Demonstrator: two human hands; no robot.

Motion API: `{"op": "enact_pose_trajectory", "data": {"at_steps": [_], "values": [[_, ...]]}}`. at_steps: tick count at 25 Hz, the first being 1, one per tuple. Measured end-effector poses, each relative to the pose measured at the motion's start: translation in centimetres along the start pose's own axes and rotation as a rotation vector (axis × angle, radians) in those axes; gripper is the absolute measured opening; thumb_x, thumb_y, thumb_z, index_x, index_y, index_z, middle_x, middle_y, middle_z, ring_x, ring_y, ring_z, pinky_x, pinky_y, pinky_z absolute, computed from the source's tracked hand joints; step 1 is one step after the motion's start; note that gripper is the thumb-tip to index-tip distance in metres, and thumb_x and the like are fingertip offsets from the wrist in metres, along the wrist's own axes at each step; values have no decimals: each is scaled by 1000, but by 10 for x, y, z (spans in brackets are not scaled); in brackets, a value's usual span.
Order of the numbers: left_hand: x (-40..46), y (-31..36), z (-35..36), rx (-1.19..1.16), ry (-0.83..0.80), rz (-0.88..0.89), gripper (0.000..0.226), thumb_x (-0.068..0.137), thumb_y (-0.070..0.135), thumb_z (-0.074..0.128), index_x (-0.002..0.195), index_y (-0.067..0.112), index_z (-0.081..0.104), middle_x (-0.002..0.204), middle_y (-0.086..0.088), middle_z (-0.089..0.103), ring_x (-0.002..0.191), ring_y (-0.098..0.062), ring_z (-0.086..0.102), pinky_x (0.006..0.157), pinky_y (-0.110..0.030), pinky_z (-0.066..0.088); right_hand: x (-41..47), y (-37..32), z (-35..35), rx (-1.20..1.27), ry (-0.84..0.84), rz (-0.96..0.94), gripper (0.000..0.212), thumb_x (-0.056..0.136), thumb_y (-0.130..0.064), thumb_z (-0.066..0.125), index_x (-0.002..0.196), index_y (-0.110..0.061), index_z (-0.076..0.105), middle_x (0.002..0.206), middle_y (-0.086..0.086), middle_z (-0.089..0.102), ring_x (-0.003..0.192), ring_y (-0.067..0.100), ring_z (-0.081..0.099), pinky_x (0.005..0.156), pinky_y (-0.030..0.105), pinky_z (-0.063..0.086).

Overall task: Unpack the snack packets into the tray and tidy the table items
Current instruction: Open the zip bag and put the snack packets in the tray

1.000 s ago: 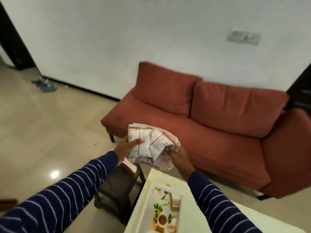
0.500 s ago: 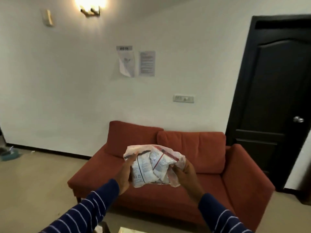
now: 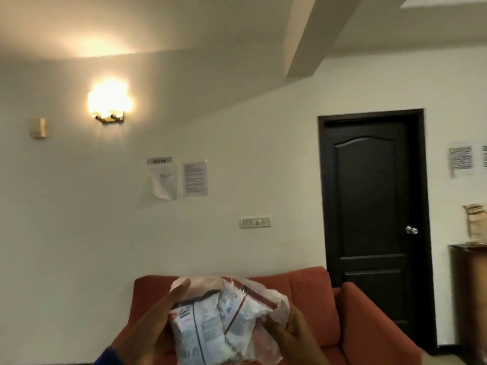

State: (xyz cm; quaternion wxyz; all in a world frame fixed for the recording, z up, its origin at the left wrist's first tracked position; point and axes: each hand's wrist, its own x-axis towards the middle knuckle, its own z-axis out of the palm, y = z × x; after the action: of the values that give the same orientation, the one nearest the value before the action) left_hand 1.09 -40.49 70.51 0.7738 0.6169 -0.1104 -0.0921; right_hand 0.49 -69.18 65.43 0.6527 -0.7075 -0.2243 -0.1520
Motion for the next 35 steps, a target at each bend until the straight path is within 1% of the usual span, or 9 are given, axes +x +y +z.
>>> {"op": "enact_pose_trajectory", "data": {"at_steps": [3,6,11,14,17,20,23,28,35], "values": [[19,19,-12,91,168,136,94,42,55,91,112,-4,70,114,-32,69,98,-42,72,85,-52,60,17,-23,-8,-78,-53,70,22,96,3,54,118,4,58,123,34,61,111,33,65,103,45,47],[17,54,11,-152,-63,-97,90,70,64,76,124,-7,65,134,-35,57,123,-49,57,103,-62,46,38,-56,-9,-93,-80,-24,21,96,5,54,88,-12,65,116,38,62,86,6,71,97,43,53],[50,83,13,-219,-202,-110,80,93,61,55,140,-3,51,146,-34,45,137,-52,40,118,-64,24,70,-79,-12,12,-58,-229,11,95,-4,59,103,-8,66,101,16,72,96,30,70,81,39,58],[70,84,9,-77,-71,13,55,94,40,62,136,5,58,132,-34,59,118,-51,58,112,-64,36,89,-92,-29,-142,-251,-132,27,92,-10,67,119,-12,64,116,10,69,108,27,67,94,43,55],[69,81,18,56,-36,129,41,91,53,60,129,37,63,124,-16,71,103,-45,70,88,-53,58,95,-97,-55,-84,-461,165,58,86,-36,69,139,-28,46,140,4,52,128,27,54,106,47,47],[71,58,28,284,-62,160,40,97,64,35,132,55,50,123,-1,73,112,-29,69,94,-51,56,98,-100,-52,-156,-340,234,73,75,-70,60,140,-39,43,147,-6,43,136,19,43,112,50,39],[75,39,49,355,-81,199,50,94,62,29,140,47,43,118,0,75,106,-8,71,72,-24,61,110,-94,-32,-504,-285,74,68,88,-68,50,145,-33,36,150,-3,44,132,15,46,109,41,44],[76,57,71,194,-101,243,38,96,63,35,131,62,48,127,7,71,110,-34,71,82,-49,61,141,-105,-20,-664,-157,-40,33,97,-44,54,116,-19,62,110,3,68,96,15,64,89,36,55],[87,96,78,150,60,462,44,84,49,65,126,35,63,119,-3,74,102,-29,74,72,-37,61,175,-150,-43,-750,-25,-350,13,96,-30,61,97,-19,68,76,-11,61,65,3,53,62,11,42]]}}
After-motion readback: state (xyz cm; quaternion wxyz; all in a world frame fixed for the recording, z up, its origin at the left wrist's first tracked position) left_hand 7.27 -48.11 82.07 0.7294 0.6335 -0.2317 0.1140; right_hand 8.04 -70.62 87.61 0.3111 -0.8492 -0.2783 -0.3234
